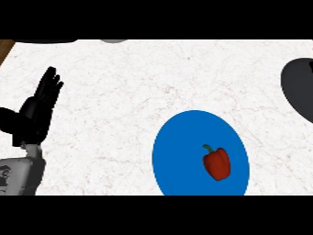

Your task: Pick the croissant from the plate and place it in the pan

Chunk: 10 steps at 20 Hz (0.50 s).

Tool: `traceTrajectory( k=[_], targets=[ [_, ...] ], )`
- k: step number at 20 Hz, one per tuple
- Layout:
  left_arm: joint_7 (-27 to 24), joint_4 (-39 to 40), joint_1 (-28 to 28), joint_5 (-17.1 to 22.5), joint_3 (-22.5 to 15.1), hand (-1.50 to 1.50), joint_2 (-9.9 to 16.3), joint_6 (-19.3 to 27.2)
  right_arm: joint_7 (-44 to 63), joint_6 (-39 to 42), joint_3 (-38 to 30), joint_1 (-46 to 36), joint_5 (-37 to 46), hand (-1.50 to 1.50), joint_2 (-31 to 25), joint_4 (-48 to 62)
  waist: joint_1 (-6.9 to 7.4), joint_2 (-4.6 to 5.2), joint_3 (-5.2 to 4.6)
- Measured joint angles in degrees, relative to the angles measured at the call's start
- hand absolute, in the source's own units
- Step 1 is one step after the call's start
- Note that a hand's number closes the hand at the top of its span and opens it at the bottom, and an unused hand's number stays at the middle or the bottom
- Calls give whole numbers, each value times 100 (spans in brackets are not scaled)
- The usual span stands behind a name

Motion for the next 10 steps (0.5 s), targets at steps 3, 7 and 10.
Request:
traceTrajectory(
  k=[3,7,10],
  targets=[
    [-38,45,-86,-17,-10,0,-20,-1,-507,-457,-200,-143,122,150,-479,1023,68,37,5],
    [-33,57,-151,-11,-19,0,-30,-28,-1190,-1091,-474,-320,132,150,-944,2322,142,66,13],
    [-32,111,-245,-66,-76,0,-90,11,-1651,-1454,-693,-441,35,150,-1202,3140,184,94,21]
  ],
)
